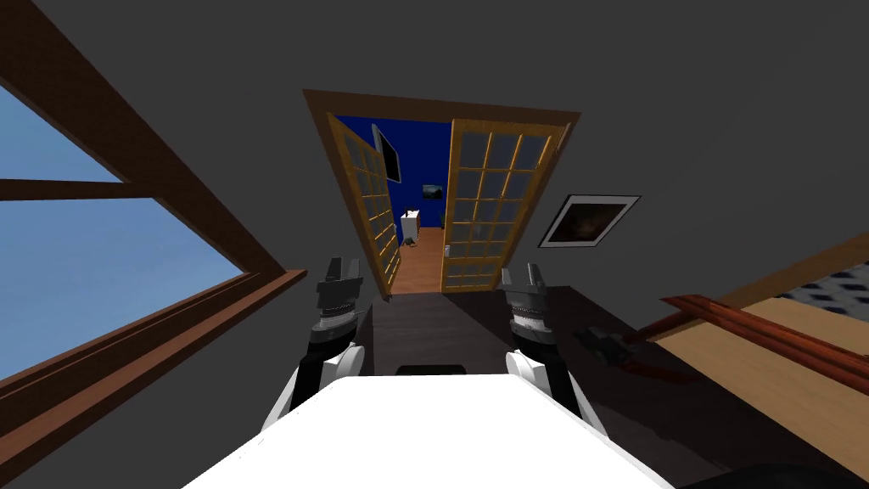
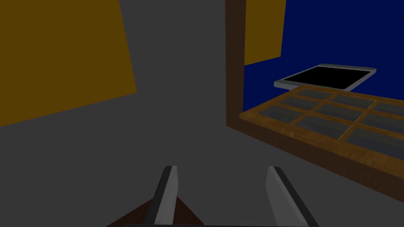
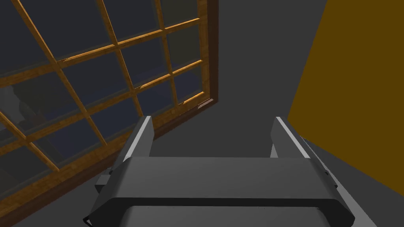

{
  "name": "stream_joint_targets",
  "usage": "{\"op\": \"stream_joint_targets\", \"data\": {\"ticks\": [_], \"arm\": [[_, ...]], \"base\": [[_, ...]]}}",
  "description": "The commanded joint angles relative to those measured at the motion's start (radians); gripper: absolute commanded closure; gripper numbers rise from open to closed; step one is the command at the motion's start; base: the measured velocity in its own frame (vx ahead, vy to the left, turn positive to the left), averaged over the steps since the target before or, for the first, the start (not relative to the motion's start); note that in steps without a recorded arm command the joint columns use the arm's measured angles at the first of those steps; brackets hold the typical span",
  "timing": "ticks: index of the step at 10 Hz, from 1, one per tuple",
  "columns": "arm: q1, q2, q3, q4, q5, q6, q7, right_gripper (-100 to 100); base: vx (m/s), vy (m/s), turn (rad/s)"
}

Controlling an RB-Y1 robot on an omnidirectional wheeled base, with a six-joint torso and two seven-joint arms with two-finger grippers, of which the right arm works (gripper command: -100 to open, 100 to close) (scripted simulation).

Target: Push the door open

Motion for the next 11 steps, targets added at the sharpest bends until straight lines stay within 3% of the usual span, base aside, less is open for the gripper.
{"op": "stream_joint_targets", "data": {"ticks": [1,11], "arm": [[-0.001,-0.002,0.001,0.031,-0.014,-0.015,-0.028,-100],[0.019,-0.014,0.006,0.224,-0.12,-0.111,-0.225,-100]], "base": [[0.09,-0.009,0.148],[0.098,-0.012,0.15]]}}
